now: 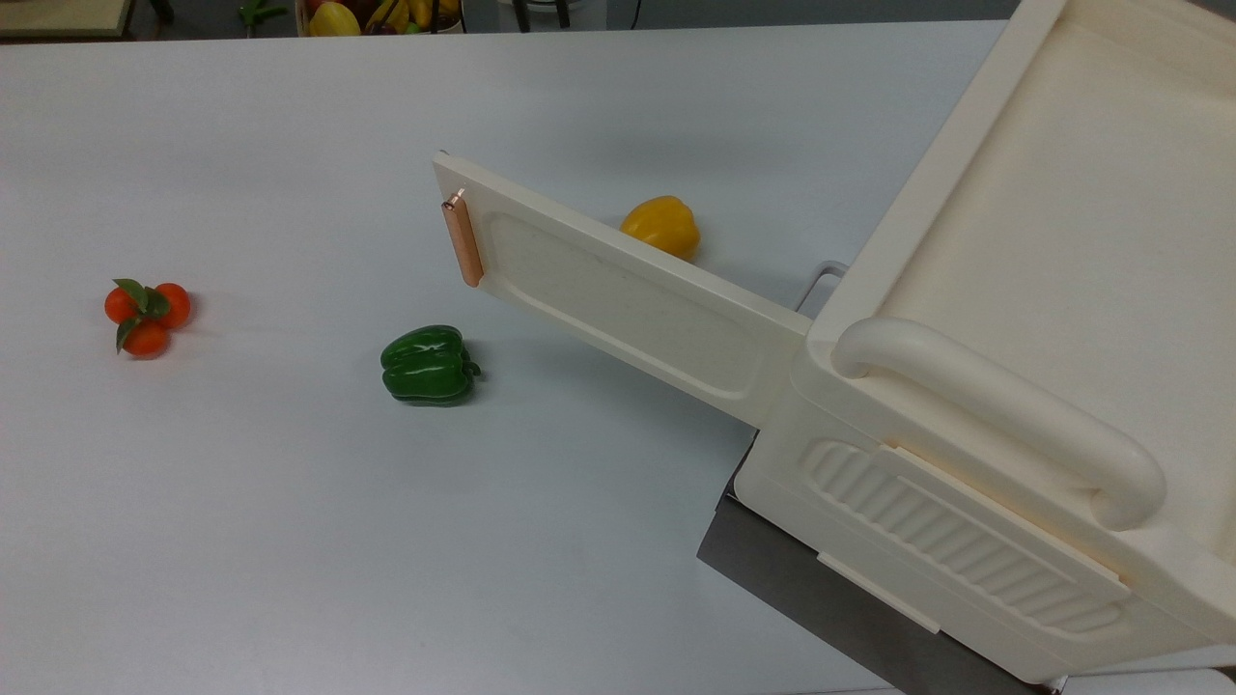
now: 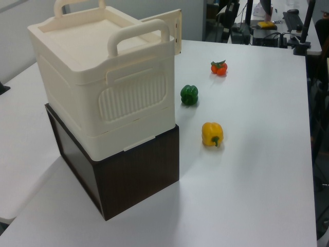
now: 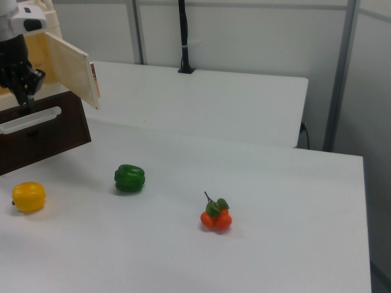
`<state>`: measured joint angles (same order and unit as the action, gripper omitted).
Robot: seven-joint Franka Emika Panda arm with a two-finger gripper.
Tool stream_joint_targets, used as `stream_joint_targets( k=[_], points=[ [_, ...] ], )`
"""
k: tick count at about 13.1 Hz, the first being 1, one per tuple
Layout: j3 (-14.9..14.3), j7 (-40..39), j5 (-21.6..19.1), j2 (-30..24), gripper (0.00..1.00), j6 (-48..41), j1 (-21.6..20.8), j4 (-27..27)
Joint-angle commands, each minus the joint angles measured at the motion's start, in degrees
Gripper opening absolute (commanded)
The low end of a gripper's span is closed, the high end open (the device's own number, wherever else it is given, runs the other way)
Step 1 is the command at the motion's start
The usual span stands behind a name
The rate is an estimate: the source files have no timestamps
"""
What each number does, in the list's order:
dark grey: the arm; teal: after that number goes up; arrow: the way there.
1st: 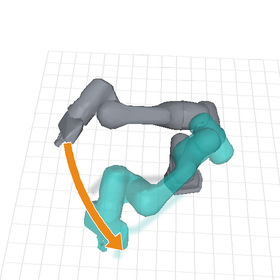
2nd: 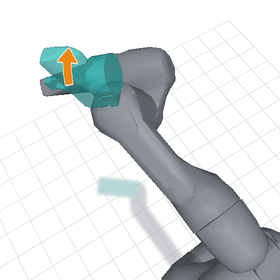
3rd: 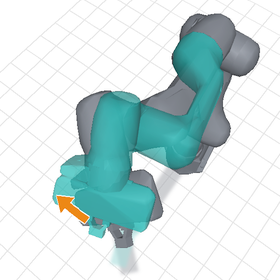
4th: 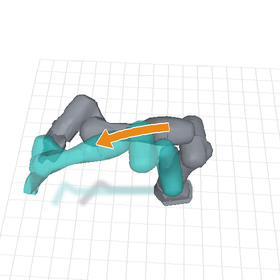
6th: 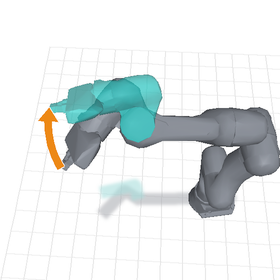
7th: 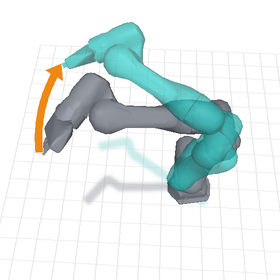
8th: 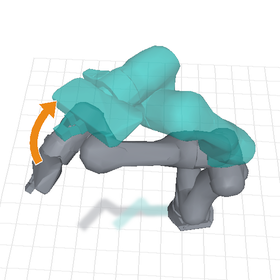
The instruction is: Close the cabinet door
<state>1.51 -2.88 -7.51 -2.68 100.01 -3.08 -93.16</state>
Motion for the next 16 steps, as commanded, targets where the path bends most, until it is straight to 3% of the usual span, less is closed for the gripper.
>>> stream_joint_targets(
  k=[1,5,12,16],
  points=[
    [-0.01,-0.55,-3.37,-0.57,0.0,4.75,1.32,-0.8],
    [-2.29,-0.55,-12.25,-0.22,0.0,12.82,2.99,-0.62],
    [-5.55,-0.55,-16.74,3.99,0.0,35.93,3.87,-0.71],
    [-5.64,-0.46,-18.41,8.21,0.0,47.81,3.96,-0.71]
  ],
)
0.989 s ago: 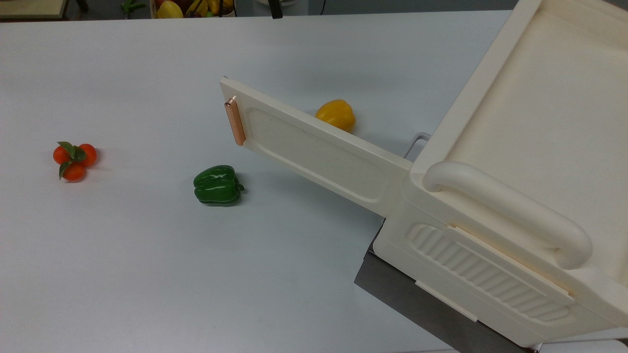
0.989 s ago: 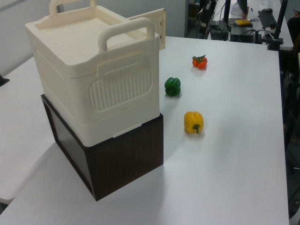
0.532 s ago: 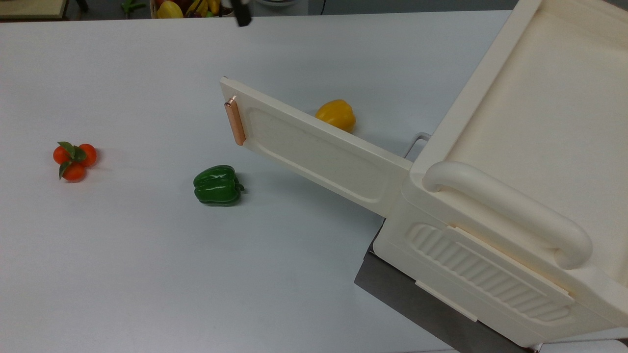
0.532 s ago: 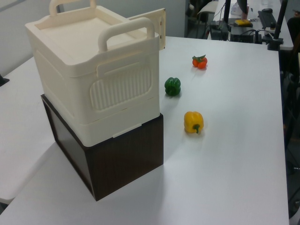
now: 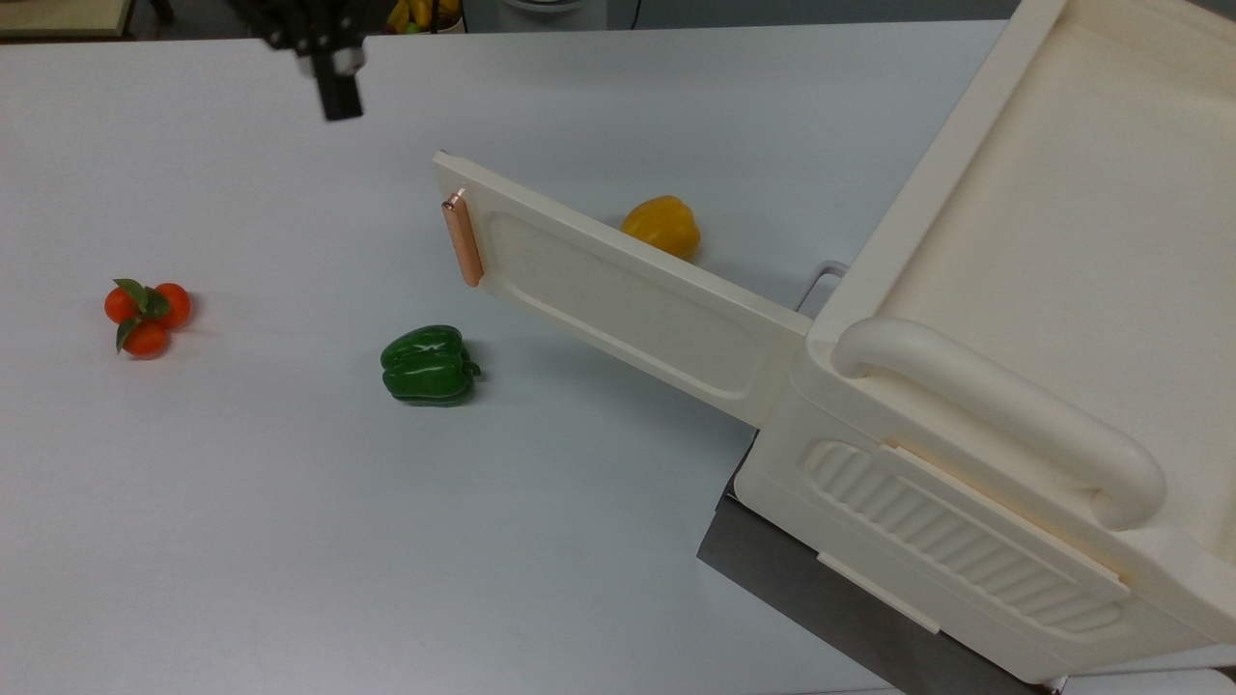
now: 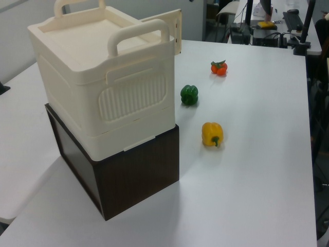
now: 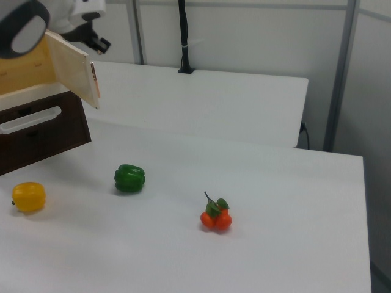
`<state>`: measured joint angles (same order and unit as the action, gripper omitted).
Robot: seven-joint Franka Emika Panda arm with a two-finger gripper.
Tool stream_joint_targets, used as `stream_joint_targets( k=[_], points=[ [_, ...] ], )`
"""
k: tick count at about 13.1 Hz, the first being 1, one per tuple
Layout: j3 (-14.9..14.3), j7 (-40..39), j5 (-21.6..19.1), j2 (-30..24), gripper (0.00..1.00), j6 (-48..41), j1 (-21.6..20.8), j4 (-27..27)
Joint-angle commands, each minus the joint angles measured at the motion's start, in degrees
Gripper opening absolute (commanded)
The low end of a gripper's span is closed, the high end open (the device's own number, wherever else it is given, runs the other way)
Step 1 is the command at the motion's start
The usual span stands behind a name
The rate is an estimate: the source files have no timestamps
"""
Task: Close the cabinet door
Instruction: 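Lower the gripper beside the open door's outer face near the orange handle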
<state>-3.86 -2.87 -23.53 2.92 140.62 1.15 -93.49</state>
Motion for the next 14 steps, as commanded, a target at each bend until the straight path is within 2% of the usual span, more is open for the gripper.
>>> stream_joint_targets(
  k=[1,3,5,9,14],
  points=[
    [-0.27,-0.47,-3.18,4.36,0.0,9.47,-0.28,-0.21],
    [-0.18,-0.38,-3.71,7.62,0.0,16.49,-0.89,0.06],
    [0.0,-0.29,-3.62,9.12,0.0,19.86,-1.94,-0.03],
    [0.61,-0.38,-3.45,11.67,0.0,20.04,-2.64,-0.03],
    [1.84,-0.55,-3.45,10.44,0.0,19.16,-3.62,-3.36]
  ],
)
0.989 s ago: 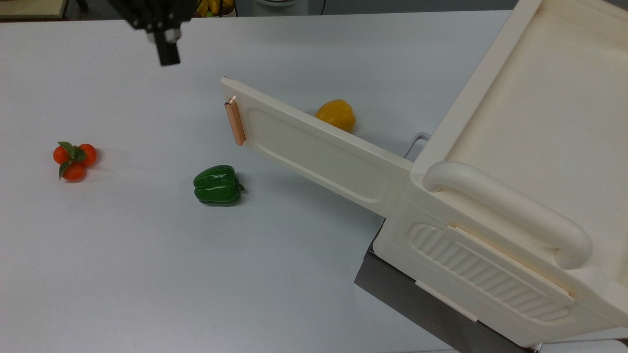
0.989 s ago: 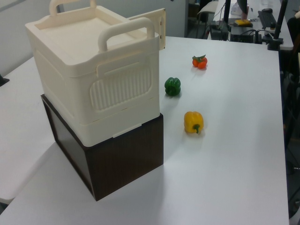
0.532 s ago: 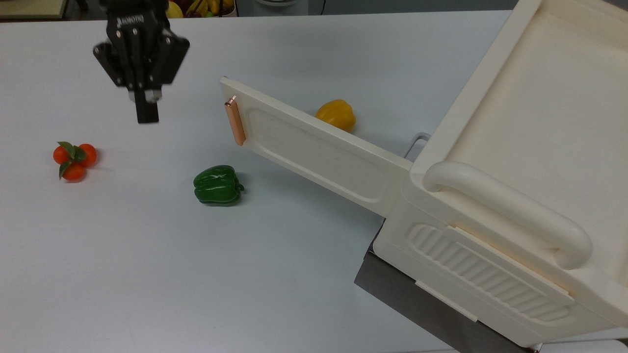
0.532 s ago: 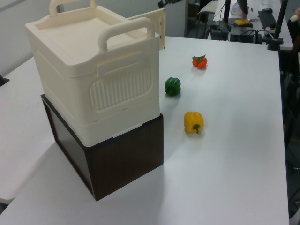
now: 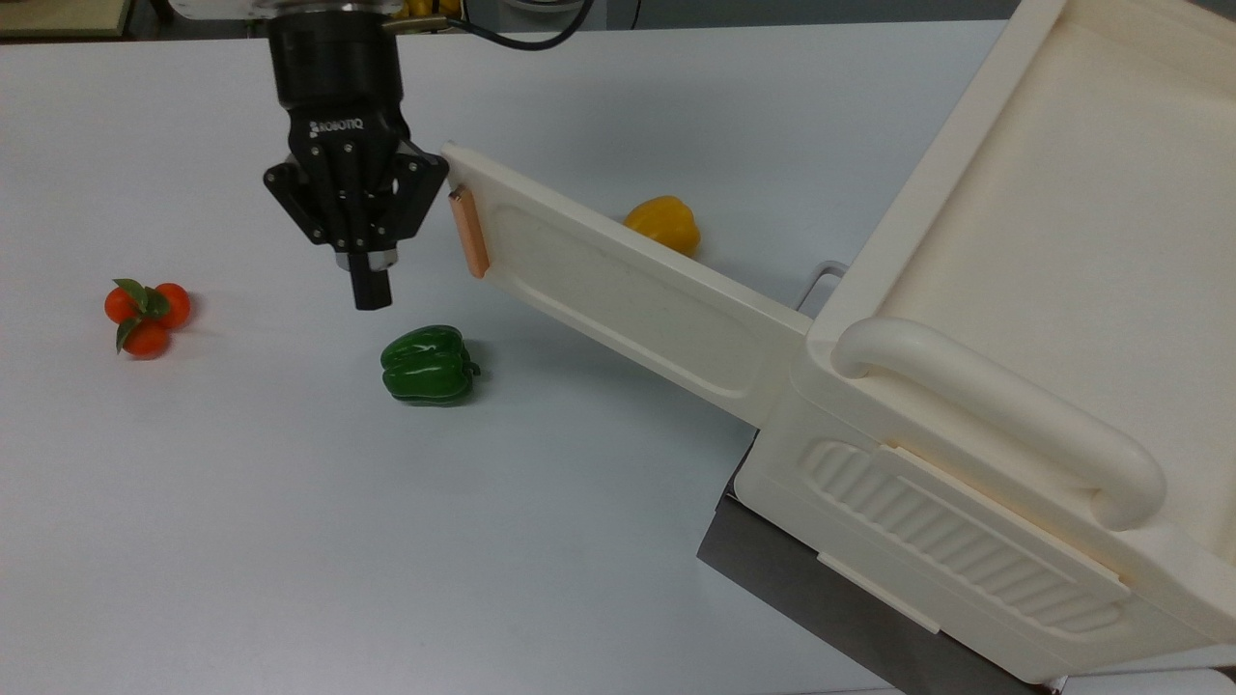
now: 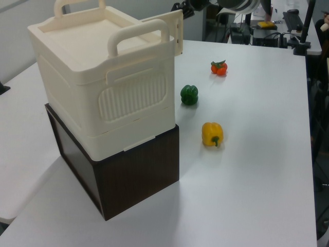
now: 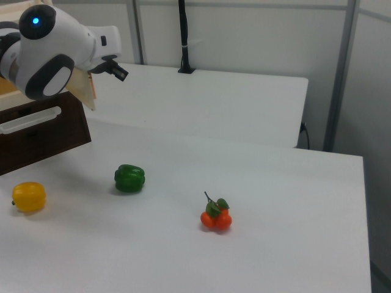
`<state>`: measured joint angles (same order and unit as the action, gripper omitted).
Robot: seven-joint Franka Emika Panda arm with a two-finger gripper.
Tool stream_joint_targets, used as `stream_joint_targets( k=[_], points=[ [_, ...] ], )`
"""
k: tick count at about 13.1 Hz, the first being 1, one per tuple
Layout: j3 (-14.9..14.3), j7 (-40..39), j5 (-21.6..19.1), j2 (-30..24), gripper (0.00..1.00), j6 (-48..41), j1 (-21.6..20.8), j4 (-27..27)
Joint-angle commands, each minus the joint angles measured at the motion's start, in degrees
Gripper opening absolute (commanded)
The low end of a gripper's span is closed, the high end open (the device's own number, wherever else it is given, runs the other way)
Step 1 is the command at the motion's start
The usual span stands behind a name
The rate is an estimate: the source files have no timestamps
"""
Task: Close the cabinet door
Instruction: 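Lower the gripper beside the open door's outer face near the orange handle, then push the cream door with the gripper, swinging it shut against the box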
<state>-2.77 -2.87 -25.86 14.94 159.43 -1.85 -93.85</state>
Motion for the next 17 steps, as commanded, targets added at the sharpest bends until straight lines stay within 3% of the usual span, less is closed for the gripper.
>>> stream_joint_targets(
  k=[1,10,17],
  points=[
    [1.18,-0.56,-1.13,-1.84,0.0,-0.08,-0.61,-3.79],
    [4.08,-0.65,-0.95,-5.62,0.0,-15.53,-0.7,-4.41],
    [8.21,-0.21,-0.86,-5.89,0.0,-20.56,-0.79,-4.24]
  ],
)
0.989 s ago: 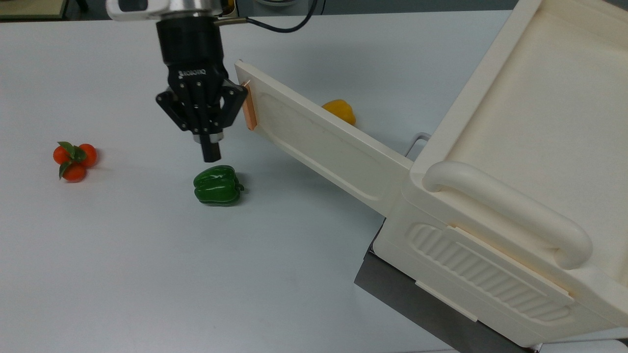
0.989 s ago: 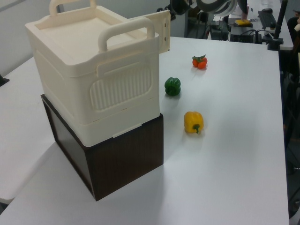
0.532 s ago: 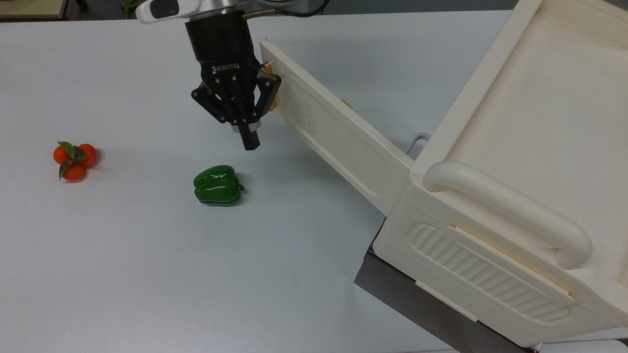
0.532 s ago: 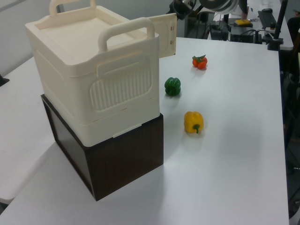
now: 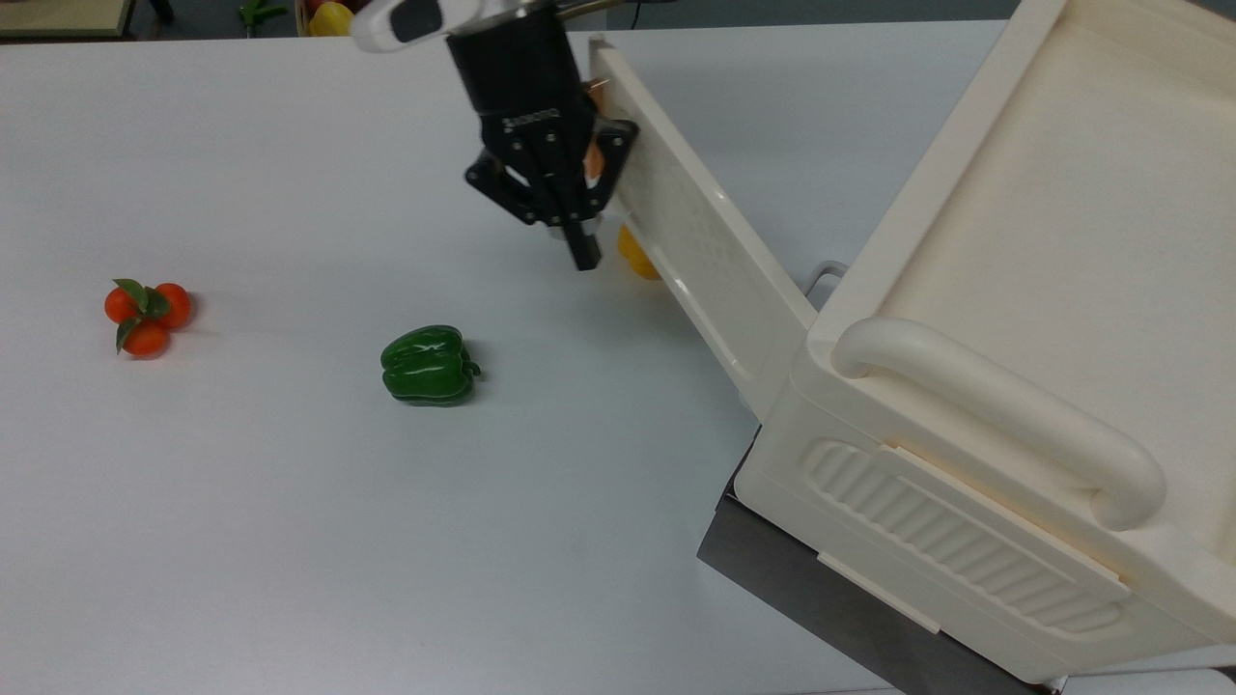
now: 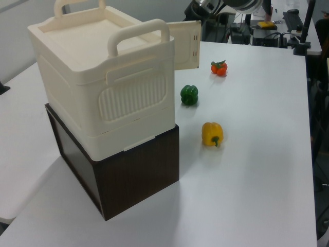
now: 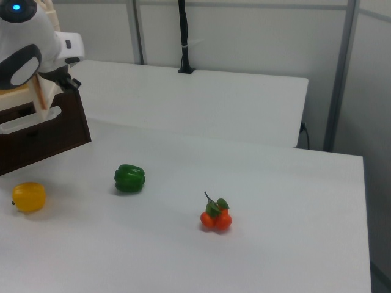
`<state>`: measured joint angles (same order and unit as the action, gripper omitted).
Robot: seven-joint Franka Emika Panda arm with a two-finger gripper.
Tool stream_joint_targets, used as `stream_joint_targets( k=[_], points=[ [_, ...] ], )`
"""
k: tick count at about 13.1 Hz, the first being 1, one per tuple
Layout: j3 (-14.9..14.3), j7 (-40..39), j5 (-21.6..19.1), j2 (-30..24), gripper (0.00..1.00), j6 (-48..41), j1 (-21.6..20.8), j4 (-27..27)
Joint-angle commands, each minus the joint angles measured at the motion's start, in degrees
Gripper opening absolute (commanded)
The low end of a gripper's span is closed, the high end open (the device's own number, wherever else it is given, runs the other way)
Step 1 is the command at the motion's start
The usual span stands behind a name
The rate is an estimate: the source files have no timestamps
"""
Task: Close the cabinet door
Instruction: 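Push the cream door with the gripper, swinging it shut against the box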
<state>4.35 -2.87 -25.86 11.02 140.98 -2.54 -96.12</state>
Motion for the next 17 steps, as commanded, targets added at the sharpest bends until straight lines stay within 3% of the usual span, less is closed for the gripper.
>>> stream_joint_targets(
  k=[1,6,12,17],
  points=[
    [1.71,-0.12,-0.86,-1.96,0.0,-2.2,-0.27,-1.97],
    [4.08,-0.03,-0.86,-1.96,0.0,-3.17,-0.8,-1.97],
    [9.17,2.43,-0.34,-1.61,0.0,-2.21,-1.94,-1.79],
    [10.67,2.43,-0.16,0.67,0.0,-1.41,-4.23,1.45]
  ],
)
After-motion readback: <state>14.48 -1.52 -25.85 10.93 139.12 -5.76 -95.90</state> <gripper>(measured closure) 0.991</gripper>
